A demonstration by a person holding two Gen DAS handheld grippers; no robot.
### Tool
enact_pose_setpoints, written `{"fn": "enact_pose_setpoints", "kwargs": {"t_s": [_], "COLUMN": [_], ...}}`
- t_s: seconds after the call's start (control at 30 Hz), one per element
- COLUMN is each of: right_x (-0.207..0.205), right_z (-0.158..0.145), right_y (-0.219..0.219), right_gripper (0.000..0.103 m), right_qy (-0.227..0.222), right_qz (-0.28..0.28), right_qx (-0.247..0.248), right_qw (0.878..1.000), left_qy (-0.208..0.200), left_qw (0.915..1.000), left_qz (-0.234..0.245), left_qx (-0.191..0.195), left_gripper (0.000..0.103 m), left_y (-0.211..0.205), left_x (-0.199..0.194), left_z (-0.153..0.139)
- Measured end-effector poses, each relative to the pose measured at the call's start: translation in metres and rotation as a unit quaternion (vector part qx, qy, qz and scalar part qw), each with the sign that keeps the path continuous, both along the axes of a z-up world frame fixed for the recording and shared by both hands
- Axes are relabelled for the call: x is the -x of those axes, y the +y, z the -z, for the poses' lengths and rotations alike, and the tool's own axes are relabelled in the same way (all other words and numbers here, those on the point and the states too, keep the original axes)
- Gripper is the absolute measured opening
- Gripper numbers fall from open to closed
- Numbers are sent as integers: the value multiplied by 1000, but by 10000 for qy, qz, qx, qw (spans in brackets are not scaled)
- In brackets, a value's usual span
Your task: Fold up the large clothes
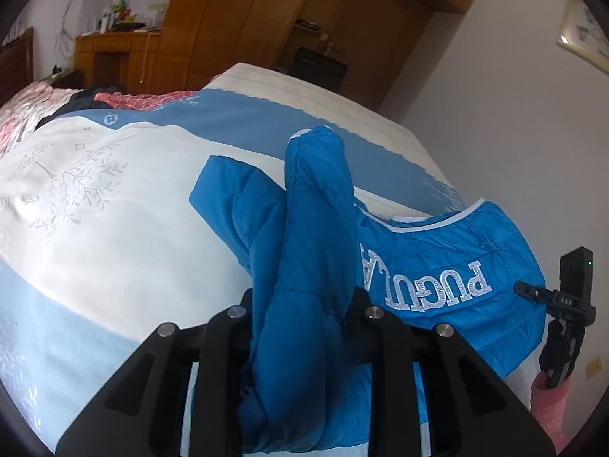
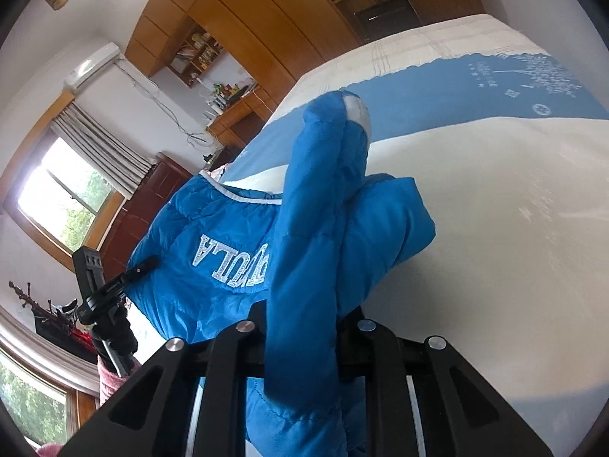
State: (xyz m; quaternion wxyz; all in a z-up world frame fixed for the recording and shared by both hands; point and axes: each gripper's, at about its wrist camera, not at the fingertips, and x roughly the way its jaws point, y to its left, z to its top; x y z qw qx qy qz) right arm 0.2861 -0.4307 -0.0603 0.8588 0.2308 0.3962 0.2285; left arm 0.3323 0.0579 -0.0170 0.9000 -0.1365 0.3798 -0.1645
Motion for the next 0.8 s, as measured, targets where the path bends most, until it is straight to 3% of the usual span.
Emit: {"fn": "enact_pose_setpoints", "kwargs": {"t_s": [0.2, 0.4, 0.67, 0.8], "right_x": [69, 107, 102, 96], "right_z": [0, 16, 46, 69], "right_y": [-2, -2, -8, -16], "right_gripper": [18, 19, 19, 21], "right_qy": [159, 379, 668, 867], "right_qz": [37, 115, 316, 391], "right_qx": [150, 213, 234, 74], "right_qw": [9998, 9990, 9970, 9954], "left_qy": [37, 233, 409, 282], "left_qw": [9995, 9989, 9944, 9905], "left_qz": [312, 353, 11, 3], "left_qx": [-12, -198, -972, -1347], "left_gripper": [24, 24, 30, 37], "left_y": [-16, -17, -19, -25], "left_x": [57, 97, 94, 96], "left_z": [2, 26, 66, 75]}}
